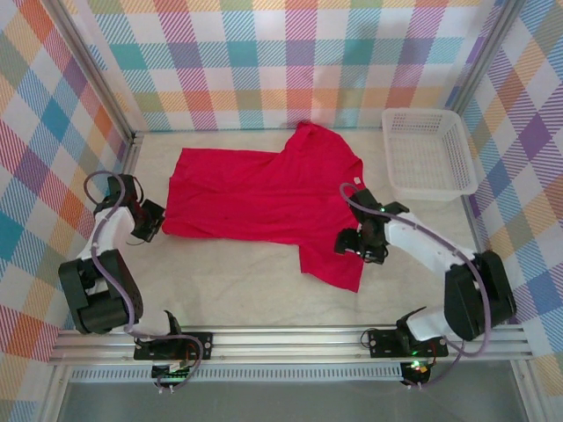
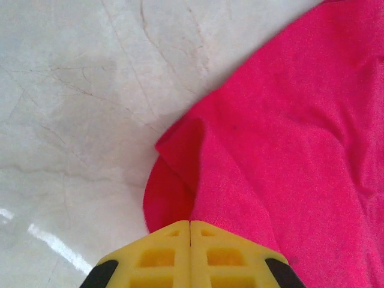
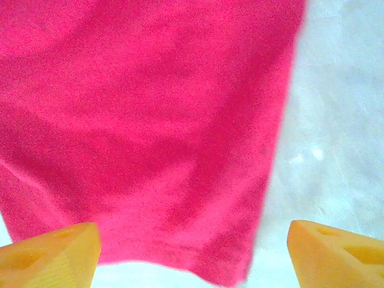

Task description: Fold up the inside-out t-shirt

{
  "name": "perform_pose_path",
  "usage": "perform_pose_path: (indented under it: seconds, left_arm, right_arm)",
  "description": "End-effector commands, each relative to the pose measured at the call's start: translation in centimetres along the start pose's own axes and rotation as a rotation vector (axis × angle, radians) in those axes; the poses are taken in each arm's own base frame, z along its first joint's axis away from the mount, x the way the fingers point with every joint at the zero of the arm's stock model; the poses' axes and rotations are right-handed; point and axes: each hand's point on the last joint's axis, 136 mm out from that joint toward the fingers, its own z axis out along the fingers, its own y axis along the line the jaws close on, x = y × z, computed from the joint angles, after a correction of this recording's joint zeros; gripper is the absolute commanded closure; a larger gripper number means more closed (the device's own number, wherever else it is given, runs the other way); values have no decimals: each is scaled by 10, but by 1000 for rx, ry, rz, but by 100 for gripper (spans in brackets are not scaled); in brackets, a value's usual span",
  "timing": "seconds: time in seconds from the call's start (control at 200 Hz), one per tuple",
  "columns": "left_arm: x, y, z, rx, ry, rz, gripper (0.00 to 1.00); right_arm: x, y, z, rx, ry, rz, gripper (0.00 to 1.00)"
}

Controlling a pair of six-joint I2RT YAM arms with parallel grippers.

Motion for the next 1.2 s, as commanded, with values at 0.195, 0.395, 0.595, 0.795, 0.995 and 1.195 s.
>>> perform_pose_path:
  seconds: [0.195,0.395,0.595,0.795,0.995,1.195]
  left_arm:
    - [12,-21,-28,60,0,72,100]
    - [14,-22,-30,68,3,78,100]
    - [14,-22,-30,65,6,79,100]
    - [13,-23,-34,63,2,83,100]
    - [14,-35,-44,110,15,93,100]
    - [-5,-83,-88,259,-41,137,100]
  right_arm:
    - [47,-13,17,-27,105,98,54]
    - [63,-7,36,-24,157,110,53]
    - [71,-8,53,-21,177,131,56]
    - [72,-9,66,-20,187,141,77]
    - [36,19,34,-85,71,66,100]
    - [-70,69,-83,-180,-370,-47,100]
